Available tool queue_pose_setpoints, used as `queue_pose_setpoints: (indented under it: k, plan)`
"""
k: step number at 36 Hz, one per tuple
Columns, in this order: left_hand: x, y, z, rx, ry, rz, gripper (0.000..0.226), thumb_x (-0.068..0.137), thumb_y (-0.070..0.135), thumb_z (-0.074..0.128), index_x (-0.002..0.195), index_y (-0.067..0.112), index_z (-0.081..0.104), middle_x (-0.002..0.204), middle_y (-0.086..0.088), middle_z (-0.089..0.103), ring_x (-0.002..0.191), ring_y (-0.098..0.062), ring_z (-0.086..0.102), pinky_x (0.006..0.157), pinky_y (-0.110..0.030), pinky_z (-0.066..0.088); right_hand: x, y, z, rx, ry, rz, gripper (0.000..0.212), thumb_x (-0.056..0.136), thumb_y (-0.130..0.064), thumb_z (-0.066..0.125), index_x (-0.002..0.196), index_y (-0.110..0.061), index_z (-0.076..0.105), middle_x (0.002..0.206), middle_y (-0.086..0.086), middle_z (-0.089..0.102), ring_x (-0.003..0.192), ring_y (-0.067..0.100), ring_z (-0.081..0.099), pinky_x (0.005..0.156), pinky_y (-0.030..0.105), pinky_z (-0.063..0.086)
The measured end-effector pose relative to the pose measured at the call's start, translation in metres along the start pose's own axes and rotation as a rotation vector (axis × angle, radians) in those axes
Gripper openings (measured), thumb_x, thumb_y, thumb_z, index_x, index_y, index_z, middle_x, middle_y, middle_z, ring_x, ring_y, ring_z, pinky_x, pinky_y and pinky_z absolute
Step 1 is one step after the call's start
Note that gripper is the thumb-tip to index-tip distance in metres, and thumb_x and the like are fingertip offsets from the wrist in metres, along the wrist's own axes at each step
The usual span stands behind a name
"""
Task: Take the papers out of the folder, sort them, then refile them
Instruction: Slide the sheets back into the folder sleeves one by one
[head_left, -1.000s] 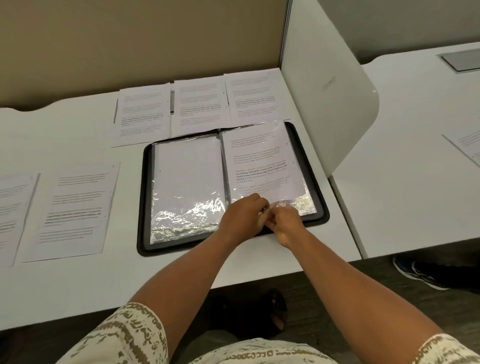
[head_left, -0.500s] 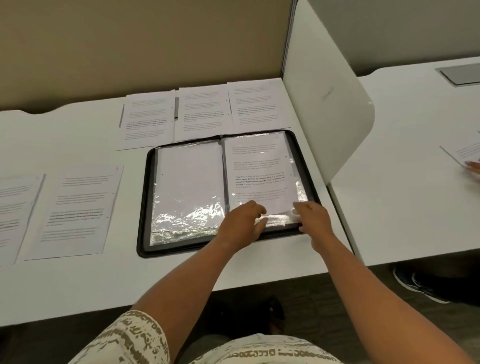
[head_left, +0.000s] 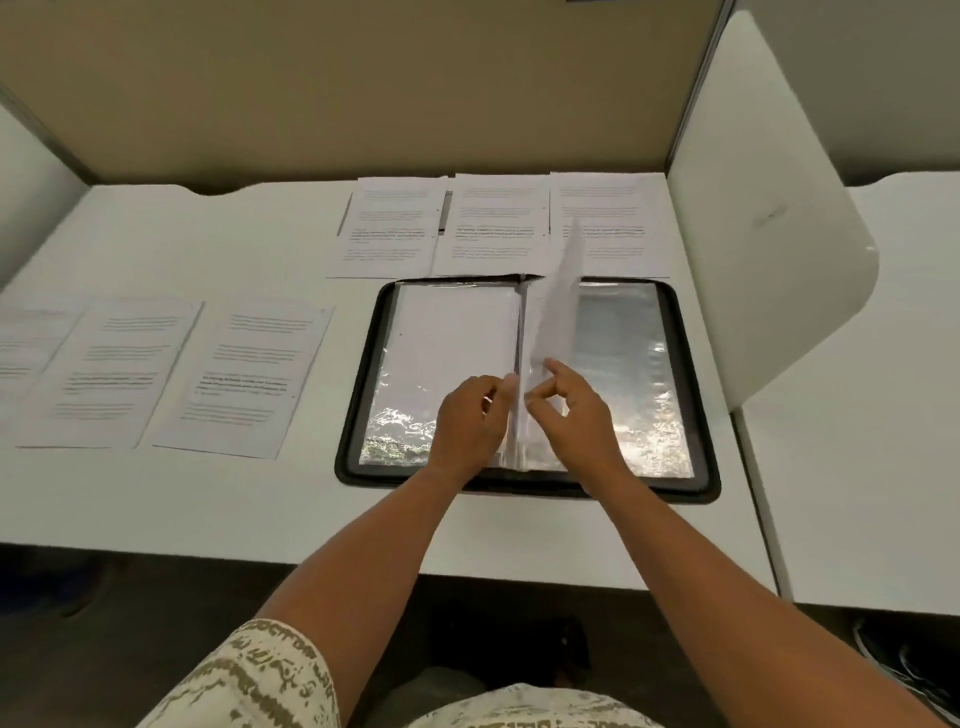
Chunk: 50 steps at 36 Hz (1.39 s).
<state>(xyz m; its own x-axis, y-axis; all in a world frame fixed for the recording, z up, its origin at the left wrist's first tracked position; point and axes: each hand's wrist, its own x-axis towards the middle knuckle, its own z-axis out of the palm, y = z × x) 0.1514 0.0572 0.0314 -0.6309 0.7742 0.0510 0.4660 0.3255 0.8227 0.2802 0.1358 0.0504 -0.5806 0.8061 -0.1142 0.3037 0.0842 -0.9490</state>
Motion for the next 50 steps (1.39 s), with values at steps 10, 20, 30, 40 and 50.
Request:
queue_pose_setpoints:
  k: [10,20,30,40,50]
  plan:
    - [0.025,-0.036,-0.053,-0.265,0.112,-0.249,0.031,0.093,0.056,0.056,0.105,0.029,0.067,0.094,0.008,0.070,0.087,-0.015,0.068,0.077,-0.043,0.060,0.012,-0.036,0.071,-0.103,-0.149,-0.082,0.009,0.095,-0.026,0.064,0.094,-0.035,0.063,0.140,-0.007,0.059,0.132,0.006,0.048,0.111,0.030,0.037]
    - [0.041,-0.080,-0.094,-0.127,0.129,-0.374,0.033,0.091,0.020,0.058,0.062,0.011,0.045,0.060,-0.004,0.045,0.056,-0.014,0.041,0.056,-0.029,0.038,0.028,-0.041,0.094,-0.062,-0.093,0.041,0.017,0.097,-0.030,0.063,0.104,-0.023,0.077,0.105,-0.015,0.074,0.093,-0.004,0.065,0.082,0.014,0.048]
    - [0.048,-0.121,-0.108,0.016,0.103,-0.429,0.017,0.090,0.017,0.061,0.105,0.013,0.065,0.080,0.006,0.061,0.074,-0.008,0.055,0.069,-0.019,0.040,0.052,0.000,0.093,-0.547,-0.104,-0.013,0.031,0.097,-0.020,0.059,0.128,-0.017,0.066,0.145,0.001,0.055,0.134,0.020,0.050,0.107,0.027,0.034]
    - [0.058,-0.135,-0.105,0.289,-0.041,-0.478,0.025,0.085,0.019,0.060,0.110,0.017,0.061,0.098,0.000,0.065,0.089,-0.021,0.062,0.074,-0.029,0.046,0.077,0.013,0.104,-0.922,-0.358,-0.074,0.035,0.089,-0.026,0.048,0.111,-0.021,0.075,0.131,-0.001,0.065,0.119,0.031,0.056,0.096,0.042,0.049]
    - [0.077,-0.138,-0.105,0.292,0.034,-0.377,0.003,0.084,0.017,0.055,0.083,0.014,0.056,0.077,-0.001,0.052,0.063,-0.016,0.050,0.055,-0.026,0.038,0.111,-0.003,0.108,-0.752,-0.306,-0.047,0.028,0.097,-0.020,0.054,0.117,-0.013,0.072,0.117,0.007,0.070,0.110,0.027,0.062,0.093,0.033,0.045]
